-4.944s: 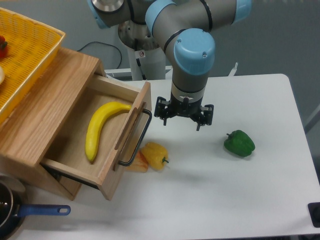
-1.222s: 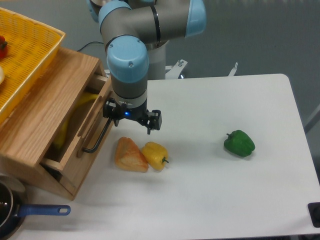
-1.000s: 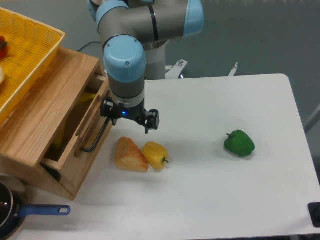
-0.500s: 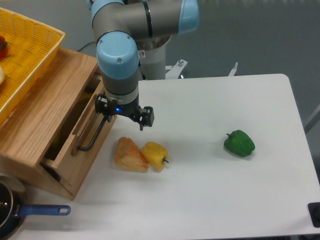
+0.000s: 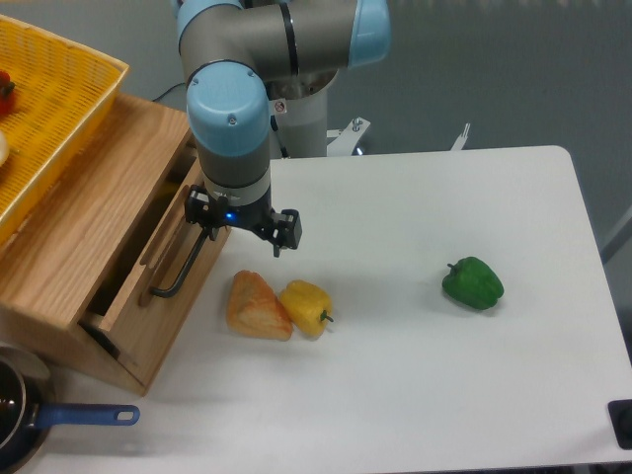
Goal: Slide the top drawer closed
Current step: 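Keep pushing the drawer front until it sits flush with the cabinet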
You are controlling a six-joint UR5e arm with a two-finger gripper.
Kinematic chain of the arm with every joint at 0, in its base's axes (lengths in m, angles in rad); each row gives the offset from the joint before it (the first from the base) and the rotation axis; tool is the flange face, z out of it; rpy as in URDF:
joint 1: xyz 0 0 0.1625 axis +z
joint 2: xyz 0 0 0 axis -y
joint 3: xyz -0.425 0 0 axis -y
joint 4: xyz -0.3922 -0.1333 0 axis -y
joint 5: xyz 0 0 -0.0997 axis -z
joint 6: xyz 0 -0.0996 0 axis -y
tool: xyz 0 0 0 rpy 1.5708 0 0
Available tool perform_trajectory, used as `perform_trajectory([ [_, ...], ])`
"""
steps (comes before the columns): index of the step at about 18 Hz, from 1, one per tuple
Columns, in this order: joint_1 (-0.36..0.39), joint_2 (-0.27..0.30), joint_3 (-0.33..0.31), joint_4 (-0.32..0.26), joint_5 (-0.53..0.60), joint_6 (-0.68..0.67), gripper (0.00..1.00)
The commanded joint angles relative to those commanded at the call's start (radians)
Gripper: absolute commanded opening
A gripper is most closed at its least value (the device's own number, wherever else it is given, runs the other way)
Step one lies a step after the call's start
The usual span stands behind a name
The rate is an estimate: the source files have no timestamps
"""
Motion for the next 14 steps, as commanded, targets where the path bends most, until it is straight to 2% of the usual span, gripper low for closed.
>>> perform_trajectory([
  [14, -0.021, 0.012, -0.003, 0.000, -0.002, -0.009, 1.00],
])
